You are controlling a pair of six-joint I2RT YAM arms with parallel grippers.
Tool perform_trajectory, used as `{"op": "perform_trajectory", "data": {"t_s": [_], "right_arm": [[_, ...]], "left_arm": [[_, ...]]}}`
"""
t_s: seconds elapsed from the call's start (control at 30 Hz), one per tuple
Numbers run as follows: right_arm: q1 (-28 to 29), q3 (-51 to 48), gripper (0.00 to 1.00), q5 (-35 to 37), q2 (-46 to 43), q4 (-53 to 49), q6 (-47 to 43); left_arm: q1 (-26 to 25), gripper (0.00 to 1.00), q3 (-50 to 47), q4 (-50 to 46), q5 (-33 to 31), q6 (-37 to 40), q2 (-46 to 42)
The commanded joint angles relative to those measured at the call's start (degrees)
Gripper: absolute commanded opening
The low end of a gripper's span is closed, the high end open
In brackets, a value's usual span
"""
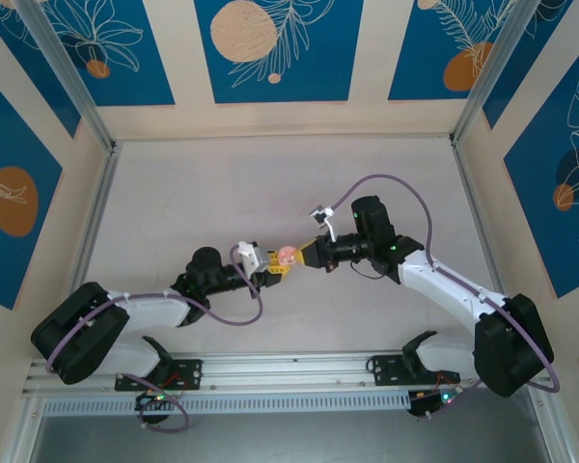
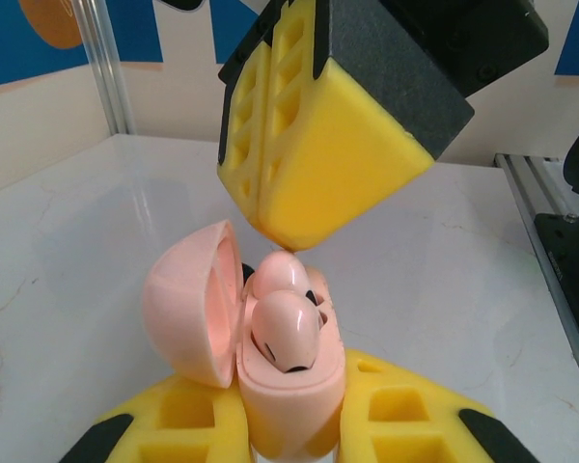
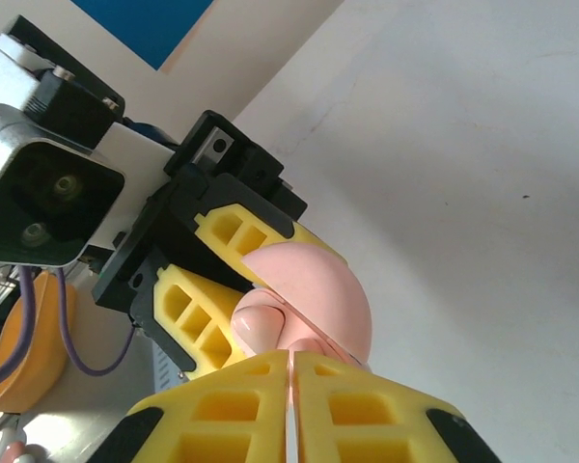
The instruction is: Insert wireless bluetooth earbuds into charging case
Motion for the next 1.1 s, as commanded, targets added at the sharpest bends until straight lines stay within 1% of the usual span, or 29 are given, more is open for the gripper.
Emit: {"op": "perform_trajectory", "data": {"t_s": [0.0,0.1,0.2,0.37,0.43,0.47,0.97,1.07], "right_arm": [[0.7,1.6,0.10,1.1,0.8,-2.5,-2.1],[0.5,1.4,0.12,1.8,-0.7,-2.6,-2.5],[-0.4,0.2,0.18,2.4,-3.4,-1.4,-2.4],[-4.0,-2.0,0.44,-0.2,-6.7,1.8,-0.3],[-4.6,-2.0,0.51,-1.8,-6.5,2.5,0.1],[-4.7,-1.5,0.52,-2.8,-5.9,2.6,0.1],[-1.9,3.1,0.53,-11.3,3.4,4.7,0.2],[-1.7,3.2,0.50,-12.9,3.7,5.1,0.4]], "left_arm": [[-0.4,0.09,1.5,2.2,2.0,0.7,-0.7],[-0.4,0.09,1.5,2.0,2.1,0.8,-0.8],[-0.5,0.09,1.4,1.7,2.3,0.8,-1.0],[-0.5,0.09,1.3,1.7,3.0,0.7,-1.8],[-0.4,0.09,1.3,2.2,3.6,0.0,-1.9],[-0.5,0.09,1.3,2.8,4.0,-0.3,-1.9],[-0.5,0.09,1.5,3.3,5.0,-1.0,-1.5],[-0.4,0.09,1.6,3.1,4.9,-1.0,-1.4]]}}
